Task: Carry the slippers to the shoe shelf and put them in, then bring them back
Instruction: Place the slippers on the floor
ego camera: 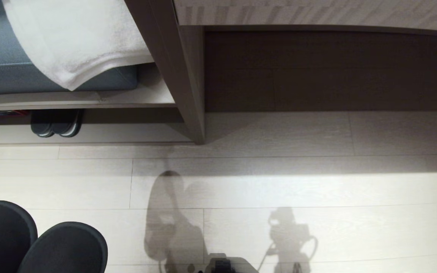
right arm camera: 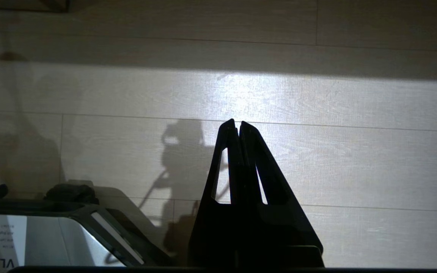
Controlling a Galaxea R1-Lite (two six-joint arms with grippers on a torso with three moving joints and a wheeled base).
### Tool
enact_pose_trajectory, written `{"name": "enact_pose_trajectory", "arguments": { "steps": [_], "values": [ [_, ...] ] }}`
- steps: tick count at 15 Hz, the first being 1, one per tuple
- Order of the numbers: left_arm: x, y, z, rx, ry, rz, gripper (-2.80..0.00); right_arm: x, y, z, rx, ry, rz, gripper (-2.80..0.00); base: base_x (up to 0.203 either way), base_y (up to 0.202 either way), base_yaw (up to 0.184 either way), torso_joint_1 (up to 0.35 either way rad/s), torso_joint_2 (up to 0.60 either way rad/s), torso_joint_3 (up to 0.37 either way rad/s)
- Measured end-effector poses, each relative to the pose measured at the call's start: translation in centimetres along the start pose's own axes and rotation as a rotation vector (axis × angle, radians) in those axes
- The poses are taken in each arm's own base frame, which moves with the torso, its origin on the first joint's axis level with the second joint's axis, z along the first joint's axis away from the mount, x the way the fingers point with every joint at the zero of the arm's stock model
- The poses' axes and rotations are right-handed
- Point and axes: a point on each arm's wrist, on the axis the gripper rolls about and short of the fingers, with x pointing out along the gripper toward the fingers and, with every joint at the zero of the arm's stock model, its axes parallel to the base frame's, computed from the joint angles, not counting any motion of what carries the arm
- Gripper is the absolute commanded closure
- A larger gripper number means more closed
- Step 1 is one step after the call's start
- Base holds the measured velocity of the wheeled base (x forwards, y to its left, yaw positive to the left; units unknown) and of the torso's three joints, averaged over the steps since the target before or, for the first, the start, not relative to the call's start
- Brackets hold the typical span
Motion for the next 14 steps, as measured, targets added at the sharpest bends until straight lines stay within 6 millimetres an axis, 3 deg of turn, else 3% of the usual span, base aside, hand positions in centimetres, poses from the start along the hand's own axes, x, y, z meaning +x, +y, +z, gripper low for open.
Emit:
{"name": "enact_pose_trajectory", "arguments": {
  "steps": [14],
  "values": [
    [0.00, -0.01, 0.01, -0.013, 0.000, -0.004, 0.00, 0.00, 0.00, 0.00, 0.000, 0.000, -0.001, 0.00, 0.000, 0.000, 0.000, 0.001, 0.00, 0.014]
  ]
}}
